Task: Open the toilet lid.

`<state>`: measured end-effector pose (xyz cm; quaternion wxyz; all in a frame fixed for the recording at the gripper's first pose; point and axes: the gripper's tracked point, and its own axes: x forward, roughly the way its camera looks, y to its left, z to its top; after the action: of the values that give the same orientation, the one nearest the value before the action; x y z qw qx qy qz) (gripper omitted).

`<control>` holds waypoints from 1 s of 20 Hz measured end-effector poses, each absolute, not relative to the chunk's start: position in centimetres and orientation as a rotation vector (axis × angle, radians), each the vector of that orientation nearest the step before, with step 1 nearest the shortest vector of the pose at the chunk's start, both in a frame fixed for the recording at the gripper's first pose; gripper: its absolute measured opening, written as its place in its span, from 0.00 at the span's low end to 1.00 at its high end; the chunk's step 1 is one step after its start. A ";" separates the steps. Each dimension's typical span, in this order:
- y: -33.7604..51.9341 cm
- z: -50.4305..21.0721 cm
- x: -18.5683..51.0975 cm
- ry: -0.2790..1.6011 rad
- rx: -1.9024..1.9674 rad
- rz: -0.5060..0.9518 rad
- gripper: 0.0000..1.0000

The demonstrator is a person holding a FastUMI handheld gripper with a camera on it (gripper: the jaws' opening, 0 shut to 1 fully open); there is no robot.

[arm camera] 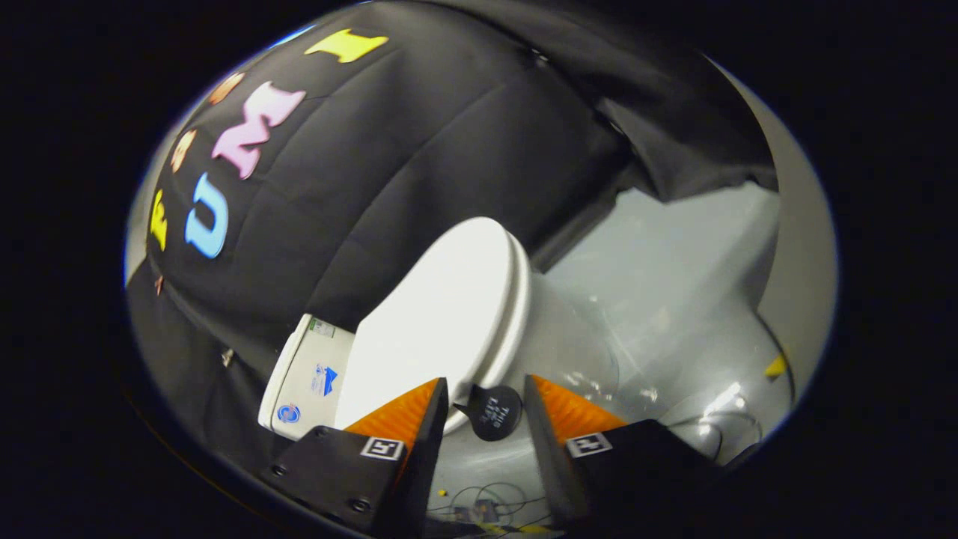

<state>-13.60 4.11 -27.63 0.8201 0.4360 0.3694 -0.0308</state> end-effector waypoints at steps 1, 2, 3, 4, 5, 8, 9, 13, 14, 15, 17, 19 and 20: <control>3.6 -28.0 -14.0 0.786 0.968 -0.081 0.45; 3.9 -28.3 -13.8 0.784 1.013 -0.077 0.45; 4.2 -28.2 -13.8 0.788 1.057 -0.065 0.45; 4.8 -27.8 -13.9 0.788 1.106 -0.044 0.45; 5.0 -27.6 -13.9 0.786 1.140 -0.040 0.45; 5.7 -28.2 -13.6 0.778 1.190 -0.060 0.31; 5.0 -27.4 -13.9 0.783 1.217 -0.049 0.18; 5.0 -27.6 -13.8 0.773 1.234 -0.016 0.15; 4.7 -27.4 -14.3 0.780 1.233 -0.012 0.15; 4.6 -29.5 -10.5 0.741 1.264 -0.042 0.12; 4.5 -28.4 -12.7 0.744 1.266 -0.044 0.05; 4.4 -27.3 -13.7 0.751 1.278 -0.052 0.05; 4.5 -27.2 -13.6 0.755 1.271 -0.049 0.05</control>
<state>-13.62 4.47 -27.23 0.7388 0.5791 0.3438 -0.0225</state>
